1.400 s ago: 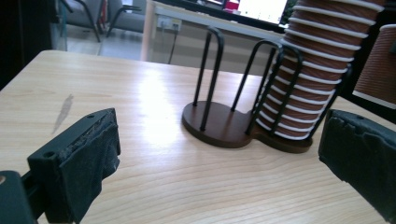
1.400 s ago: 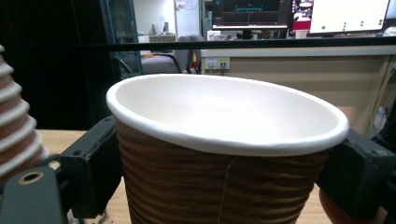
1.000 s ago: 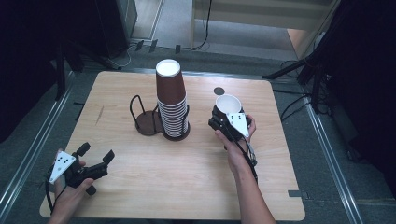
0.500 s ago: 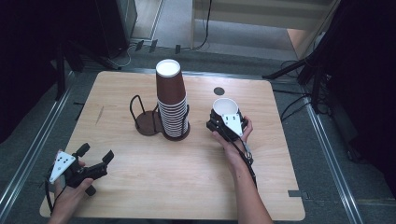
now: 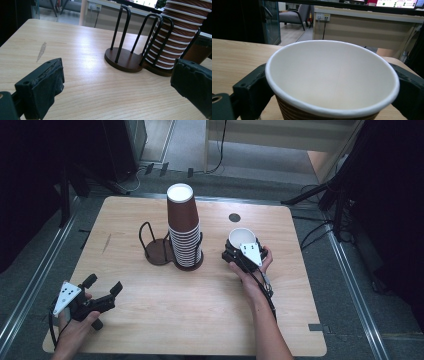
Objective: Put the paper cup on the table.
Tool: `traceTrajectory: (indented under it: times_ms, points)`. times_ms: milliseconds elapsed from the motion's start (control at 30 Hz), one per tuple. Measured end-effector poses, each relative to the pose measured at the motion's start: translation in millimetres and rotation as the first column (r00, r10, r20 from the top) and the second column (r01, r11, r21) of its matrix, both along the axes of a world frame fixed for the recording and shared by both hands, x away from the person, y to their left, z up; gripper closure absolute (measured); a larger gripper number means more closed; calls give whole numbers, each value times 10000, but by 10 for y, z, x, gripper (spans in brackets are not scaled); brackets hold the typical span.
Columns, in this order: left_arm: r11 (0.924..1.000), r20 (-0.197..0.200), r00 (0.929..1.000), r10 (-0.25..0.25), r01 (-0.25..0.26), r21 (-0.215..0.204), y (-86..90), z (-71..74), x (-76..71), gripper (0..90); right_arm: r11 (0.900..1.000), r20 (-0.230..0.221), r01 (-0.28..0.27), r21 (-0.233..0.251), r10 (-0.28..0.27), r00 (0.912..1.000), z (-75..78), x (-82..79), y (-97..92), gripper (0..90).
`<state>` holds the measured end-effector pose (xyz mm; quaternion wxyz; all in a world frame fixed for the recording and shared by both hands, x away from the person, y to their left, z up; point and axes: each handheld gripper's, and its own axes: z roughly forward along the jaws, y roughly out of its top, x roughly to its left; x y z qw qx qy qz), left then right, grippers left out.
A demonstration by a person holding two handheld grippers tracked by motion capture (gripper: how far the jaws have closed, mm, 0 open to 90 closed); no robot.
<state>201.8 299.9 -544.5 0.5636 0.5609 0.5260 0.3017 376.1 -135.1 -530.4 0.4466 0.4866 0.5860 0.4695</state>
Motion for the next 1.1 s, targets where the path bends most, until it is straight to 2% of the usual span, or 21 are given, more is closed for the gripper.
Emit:
traceTrajectory:
  times_ms: [200,467,633,767,1100]
  points:
    - [10000,5,10000,22,-22,-16,5,2,-3,0,9991,-235,-308,293,315,9992,50,-43,-29,0]
    - [9999,-62,9999,126,-126,21,30,-4,-8,0,9969,12,-718,331,718,9974,168,-186,-92,0]
    - [9996,-66,9996,264,-264,16,46,-3,-10,0,9962,216,-772,403,763,9968,243,-292,-153,0]
    - [9990,-212,9988,449,-447,71,72,-11,-11,0,9951,377,-845,511,827,9959,271,-391,-247,0]
    - [9963,-362,9957,856,-852,120,195,-27,-62,0,9938,385,-856,716,830,9958,288,-632,-510,0]
